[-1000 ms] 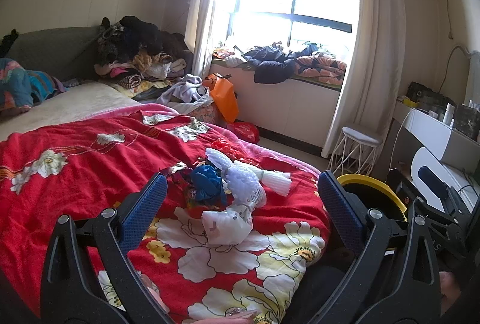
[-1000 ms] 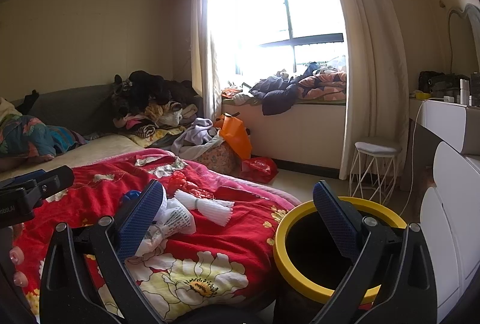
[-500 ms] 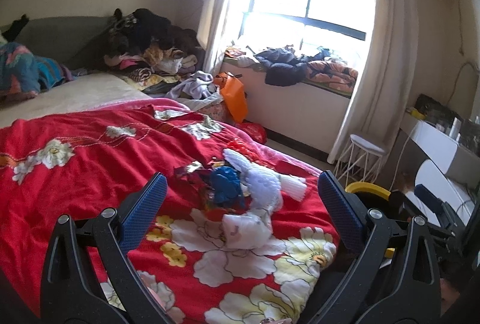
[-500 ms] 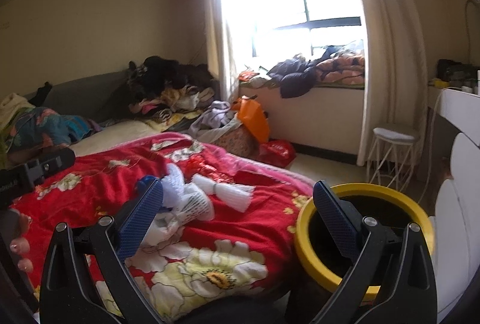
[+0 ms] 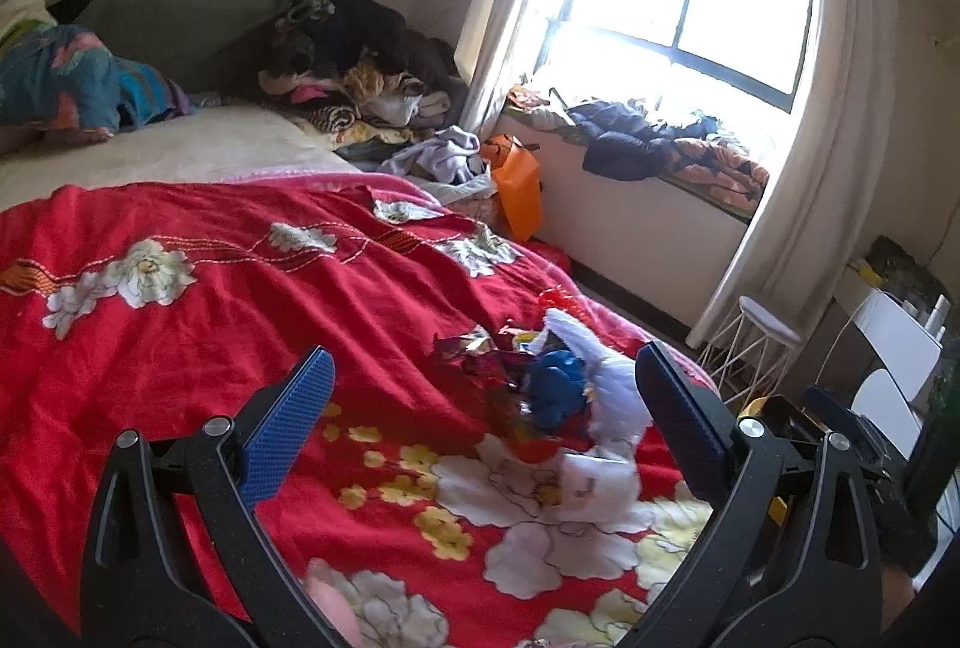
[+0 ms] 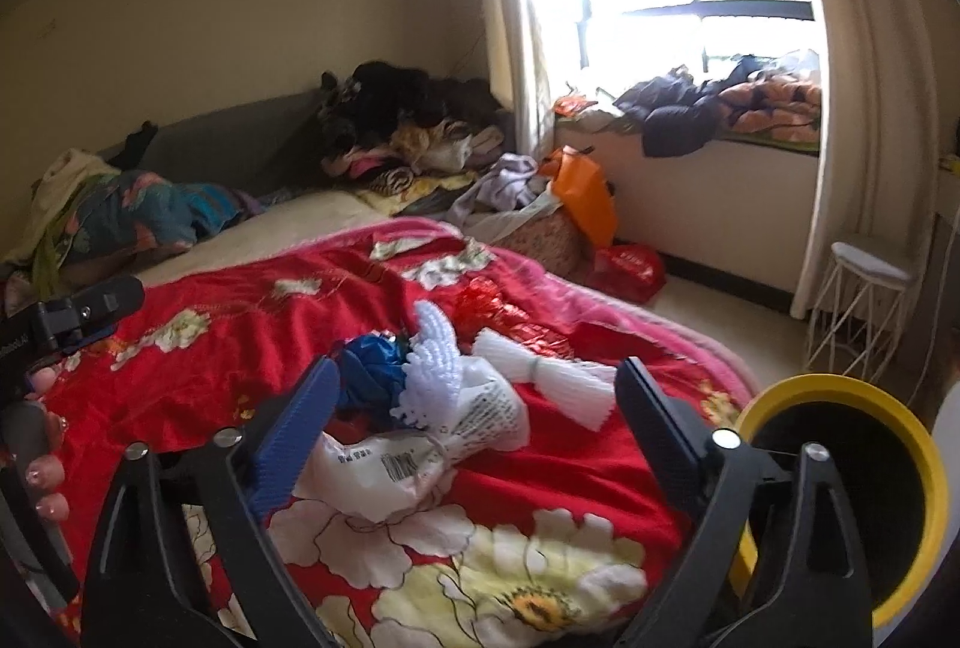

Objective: Collect trash
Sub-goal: 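Grasp the blue cloth with the left tool while the right tool grasps the white mesh glove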

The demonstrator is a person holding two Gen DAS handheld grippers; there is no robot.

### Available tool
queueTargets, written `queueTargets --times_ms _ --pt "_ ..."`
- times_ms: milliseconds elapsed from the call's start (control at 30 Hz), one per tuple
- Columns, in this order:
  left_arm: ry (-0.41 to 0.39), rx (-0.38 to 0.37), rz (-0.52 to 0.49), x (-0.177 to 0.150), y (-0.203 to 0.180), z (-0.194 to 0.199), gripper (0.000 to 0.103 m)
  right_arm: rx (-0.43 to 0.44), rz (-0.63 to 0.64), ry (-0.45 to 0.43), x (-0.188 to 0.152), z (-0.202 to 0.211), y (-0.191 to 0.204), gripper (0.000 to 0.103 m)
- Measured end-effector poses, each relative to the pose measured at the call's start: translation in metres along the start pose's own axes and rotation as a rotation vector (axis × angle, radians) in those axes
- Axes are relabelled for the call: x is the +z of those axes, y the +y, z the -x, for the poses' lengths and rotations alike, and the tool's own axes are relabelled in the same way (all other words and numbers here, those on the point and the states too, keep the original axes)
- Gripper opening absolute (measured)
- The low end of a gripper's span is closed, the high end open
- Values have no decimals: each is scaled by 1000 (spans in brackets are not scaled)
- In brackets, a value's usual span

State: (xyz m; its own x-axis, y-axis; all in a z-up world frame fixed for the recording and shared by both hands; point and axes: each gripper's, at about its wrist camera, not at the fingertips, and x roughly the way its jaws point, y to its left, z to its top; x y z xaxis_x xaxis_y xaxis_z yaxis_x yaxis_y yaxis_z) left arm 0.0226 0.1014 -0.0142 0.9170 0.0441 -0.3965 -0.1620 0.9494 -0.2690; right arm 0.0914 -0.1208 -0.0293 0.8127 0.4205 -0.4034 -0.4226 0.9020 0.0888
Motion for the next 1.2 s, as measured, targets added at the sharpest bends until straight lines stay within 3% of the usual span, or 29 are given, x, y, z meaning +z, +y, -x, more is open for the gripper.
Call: queueTargets --times_ms 100,500,567,633,667,800,967,1200 --pt "27 8 -7 1 6 -14 93 36 15 36 1 -19 3 77" --pt "224 -118 -12 -8 -9 -92 90 144 38 208 -2 -91 6 47" --pt "258 -142 -7 -11 -12 -105 86 149 44 223 -4 -99 9 37" --pt "293 -164 13 -14 -13 -117 82 159 48 235 -5 -105 9 17" --pt "308 -173 24 -15 -13 -121 80 172 43 235 -6 -107 10 16" --pt "361 -214 63 -20 -15 -139 64 190 43 210 -7 -103 8 14" --pt "421 -236 98 -28 -20 -157 52 180 18 174 -7 -94 -1 13" --pt "426 -192 74 -30 -25 -164 8 185 -20 126 -1 -80 -10 13"
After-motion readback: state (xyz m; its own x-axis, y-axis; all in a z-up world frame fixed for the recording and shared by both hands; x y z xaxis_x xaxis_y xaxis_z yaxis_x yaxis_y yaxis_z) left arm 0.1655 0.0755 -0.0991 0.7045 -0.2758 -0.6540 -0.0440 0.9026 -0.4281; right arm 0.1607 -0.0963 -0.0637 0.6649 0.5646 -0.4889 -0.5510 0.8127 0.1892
